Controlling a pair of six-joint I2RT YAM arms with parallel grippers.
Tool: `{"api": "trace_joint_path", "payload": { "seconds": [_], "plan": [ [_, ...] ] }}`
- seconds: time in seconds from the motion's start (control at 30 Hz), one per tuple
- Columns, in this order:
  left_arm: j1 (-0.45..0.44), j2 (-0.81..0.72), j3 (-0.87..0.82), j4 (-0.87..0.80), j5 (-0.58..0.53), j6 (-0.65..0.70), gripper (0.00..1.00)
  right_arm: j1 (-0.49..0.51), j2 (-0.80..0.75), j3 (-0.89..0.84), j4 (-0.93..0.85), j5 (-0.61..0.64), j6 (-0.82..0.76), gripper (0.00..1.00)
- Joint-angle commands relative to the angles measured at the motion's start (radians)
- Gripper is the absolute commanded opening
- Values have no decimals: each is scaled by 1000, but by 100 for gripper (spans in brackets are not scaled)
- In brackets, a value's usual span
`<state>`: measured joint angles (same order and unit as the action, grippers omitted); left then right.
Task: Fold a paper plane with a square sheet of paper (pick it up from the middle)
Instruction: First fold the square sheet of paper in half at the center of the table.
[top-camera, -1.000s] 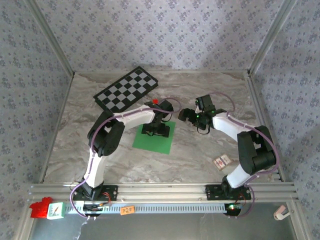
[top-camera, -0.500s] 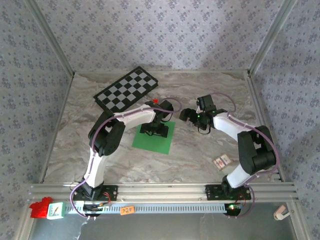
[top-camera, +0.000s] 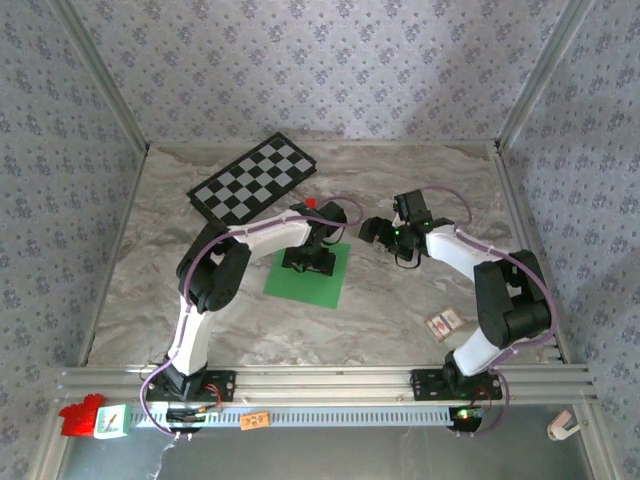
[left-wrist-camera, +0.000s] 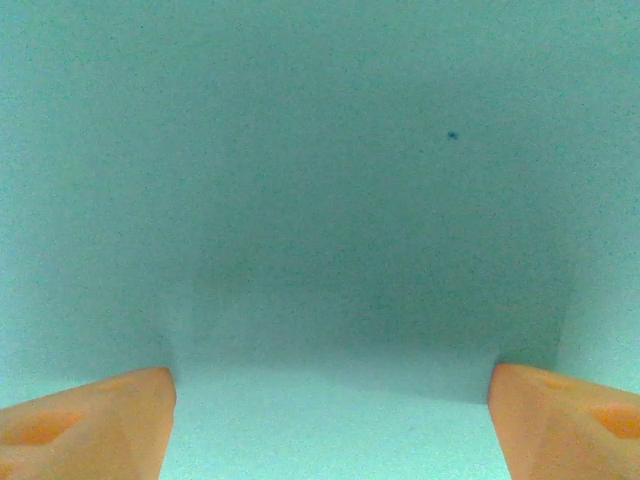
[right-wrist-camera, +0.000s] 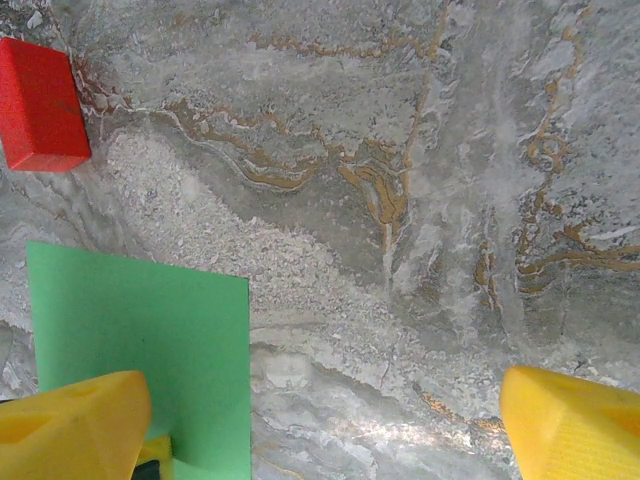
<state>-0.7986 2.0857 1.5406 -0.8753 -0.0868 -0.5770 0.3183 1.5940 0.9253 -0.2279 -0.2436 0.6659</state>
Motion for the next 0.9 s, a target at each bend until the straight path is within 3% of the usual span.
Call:
{"api": "trace_joint_path", "payload": {
  "seconds": [0.0,0.87],
  "plan": [
    [0,33,-30,-11,7,-1,80,-8,19,0,-6,-6,15,92],
    [21,15,-78,34,36,-3,62,-10,18,0,3,-5,33,92]
  ]
}}
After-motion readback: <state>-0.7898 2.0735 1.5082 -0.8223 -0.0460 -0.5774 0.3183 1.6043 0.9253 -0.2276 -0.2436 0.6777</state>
